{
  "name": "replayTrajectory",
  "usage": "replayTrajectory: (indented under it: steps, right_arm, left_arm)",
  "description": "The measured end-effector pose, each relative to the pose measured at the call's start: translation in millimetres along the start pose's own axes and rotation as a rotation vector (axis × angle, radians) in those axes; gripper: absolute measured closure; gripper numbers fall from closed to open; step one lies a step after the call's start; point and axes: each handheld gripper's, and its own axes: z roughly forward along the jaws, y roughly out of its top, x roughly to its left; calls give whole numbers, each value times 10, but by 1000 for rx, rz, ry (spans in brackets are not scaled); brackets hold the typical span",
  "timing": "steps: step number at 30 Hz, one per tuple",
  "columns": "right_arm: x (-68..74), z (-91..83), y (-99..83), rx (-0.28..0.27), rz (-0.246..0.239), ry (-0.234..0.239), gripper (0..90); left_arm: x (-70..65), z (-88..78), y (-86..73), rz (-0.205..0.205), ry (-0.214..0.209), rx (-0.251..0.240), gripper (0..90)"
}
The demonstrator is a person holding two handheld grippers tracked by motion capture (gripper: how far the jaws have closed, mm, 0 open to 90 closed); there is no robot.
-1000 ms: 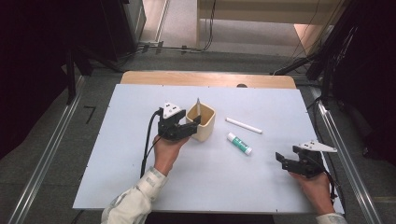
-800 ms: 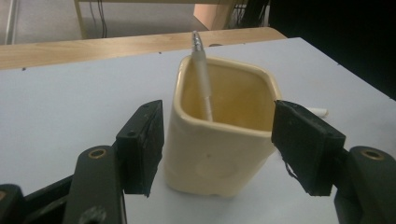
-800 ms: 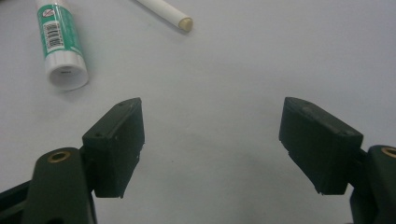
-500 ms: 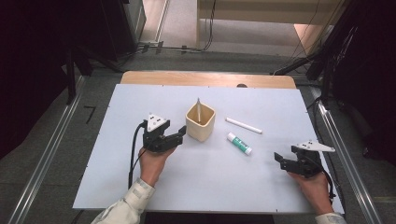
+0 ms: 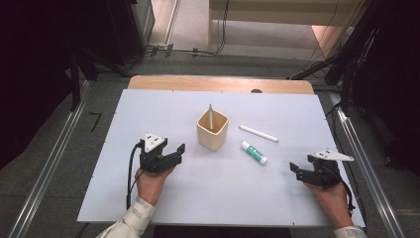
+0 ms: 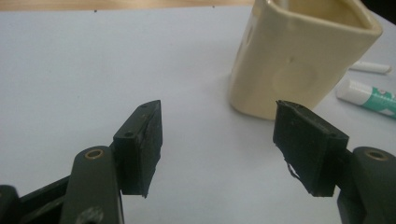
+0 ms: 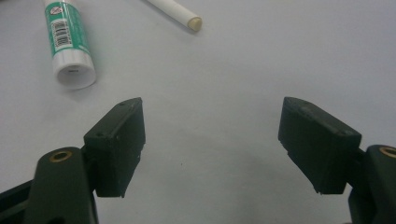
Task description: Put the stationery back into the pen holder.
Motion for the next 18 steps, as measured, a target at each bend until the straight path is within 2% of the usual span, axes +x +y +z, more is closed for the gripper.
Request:
replayTrajectory:
  steps: [6,9,18]
  right_arm:
    - [11,12,3,5,-5,5,235]
    - [18,53,17,13,-7,4,235]
    - [33,178,103,25,-21,4,239]
  left_arm:
    - [56,-67,-104,-5,-1,19,331]
    - [83,-91,-133,-19,-12,23,332]
    - [93,-86,-157,-21,-12,29,332]
